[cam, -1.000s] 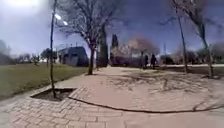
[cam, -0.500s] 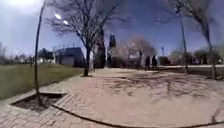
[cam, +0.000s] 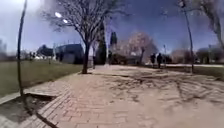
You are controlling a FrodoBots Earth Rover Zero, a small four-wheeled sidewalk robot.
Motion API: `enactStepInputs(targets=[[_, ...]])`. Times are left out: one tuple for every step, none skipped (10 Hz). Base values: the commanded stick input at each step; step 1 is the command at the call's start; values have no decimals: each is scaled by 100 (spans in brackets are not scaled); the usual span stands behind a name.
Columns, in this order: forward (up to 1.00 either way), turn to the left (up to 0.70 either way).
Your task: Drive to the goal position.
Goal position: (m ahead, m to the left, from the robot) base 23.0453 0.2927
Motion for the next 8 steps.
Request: enactStepInputs(targets=[[92,0],[93,0],[93,0],[93,0],[93,0],[93,0],[93,0],[94,0]])
